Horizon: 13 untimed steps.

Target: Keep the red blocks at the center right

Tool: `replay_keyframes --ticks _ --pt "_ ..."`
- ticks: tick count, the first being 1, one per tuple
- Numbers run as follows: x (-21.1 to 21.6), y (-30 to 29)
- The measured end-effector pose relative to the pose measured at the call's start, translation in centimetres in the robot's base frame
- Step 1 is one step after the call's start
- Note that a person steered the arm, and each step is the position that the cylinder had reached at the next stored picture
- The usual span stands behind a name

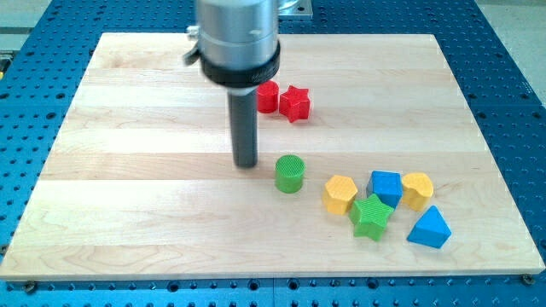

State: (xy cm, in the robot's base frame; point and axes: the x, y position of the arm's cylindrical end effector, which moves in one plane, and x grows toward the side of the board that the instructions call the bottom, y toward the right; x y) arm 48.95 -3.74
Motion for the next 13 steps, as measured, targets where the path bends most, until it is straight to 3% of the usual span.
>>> replay_keyframes --ticks 1,2,4,6,7,8,9,10,12,13 --pt "0.4 4.0" --pt "3.6 5.4" --pt "4.6 2.8" --pt "-4.2 -4.9" --pt "-9.5 -4.9" --pt "-10.4 -10.6" --pt "-15.2 -12.0" --pt "-15.9 -8.0" --pt "-12.2 9.1" --pt "-11.0 12.4"
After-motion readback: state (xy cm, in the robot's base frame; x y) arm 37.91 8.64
